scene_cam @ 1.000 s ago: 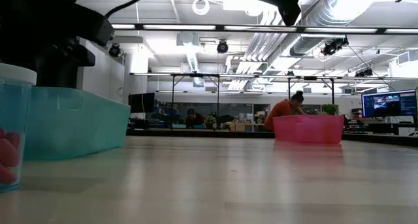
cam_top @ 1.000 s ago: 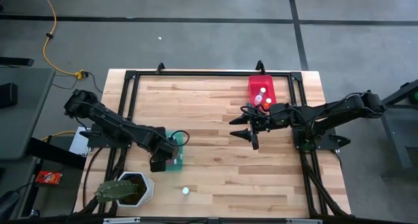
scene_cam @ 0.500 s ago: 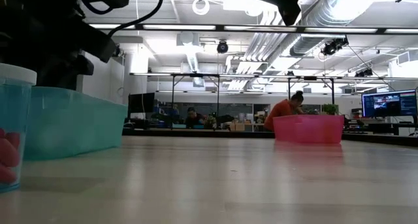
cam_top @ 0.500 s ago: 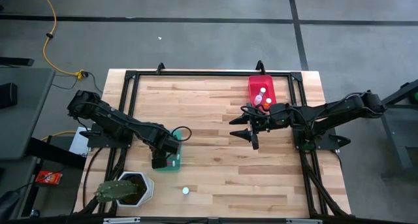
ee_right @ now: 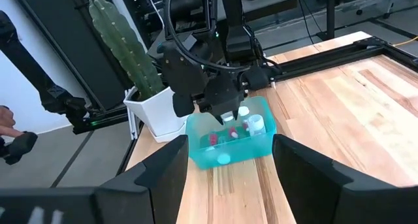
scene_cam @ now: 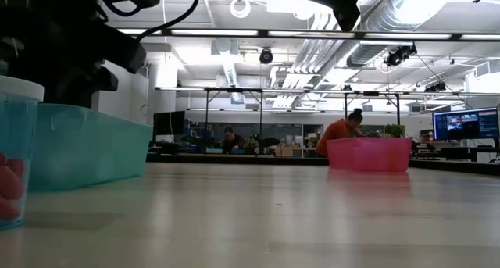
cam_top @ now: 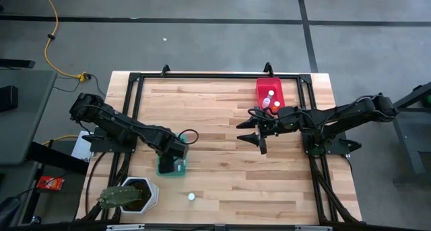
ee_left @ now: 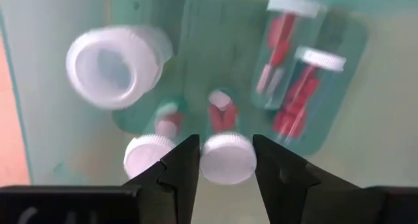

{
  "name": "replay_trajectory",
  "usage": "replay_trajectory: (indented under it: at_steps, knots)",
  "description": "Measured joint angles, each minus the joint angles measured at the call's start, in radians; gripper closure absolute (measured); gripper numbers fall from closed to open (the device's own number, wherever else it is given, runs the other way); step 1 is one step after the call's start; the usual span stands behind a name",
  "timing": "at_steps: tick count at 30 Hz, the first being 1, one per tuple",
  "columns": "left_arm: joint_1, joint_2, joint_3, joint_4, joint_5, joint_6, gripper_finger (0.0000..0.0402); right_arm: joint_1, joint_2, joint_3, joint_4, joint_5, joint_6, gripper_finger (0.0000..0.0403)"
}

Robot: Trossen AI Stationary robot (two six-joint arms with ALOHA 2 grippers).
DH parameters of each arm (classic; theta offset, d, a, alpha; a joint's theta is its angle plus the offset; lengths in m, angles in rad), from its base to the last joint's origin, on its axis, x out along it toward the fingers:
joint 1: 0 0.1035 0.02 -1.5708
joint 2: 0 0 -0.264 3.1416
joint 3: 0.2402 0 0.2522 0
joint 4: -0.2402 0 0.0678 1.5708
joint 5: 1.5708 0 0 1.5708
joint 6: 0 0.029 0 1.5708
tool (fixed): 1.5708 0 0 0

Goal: Pick and place medicine bottles into bin by pill shape (circle, oval)
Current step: Put the blue capsule bottle into the blue bin

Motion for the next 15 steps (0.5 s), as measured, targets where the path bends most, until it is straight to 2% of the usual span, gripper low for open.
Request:
replay_trajectory:
  at_steps: [15]
  knots:
    - [0.0,0.0,0.0,-0.03,-0.001,0.007,0.0264,0.0,0.0,0.0,0.0,0.0,-0.002,0.0187]
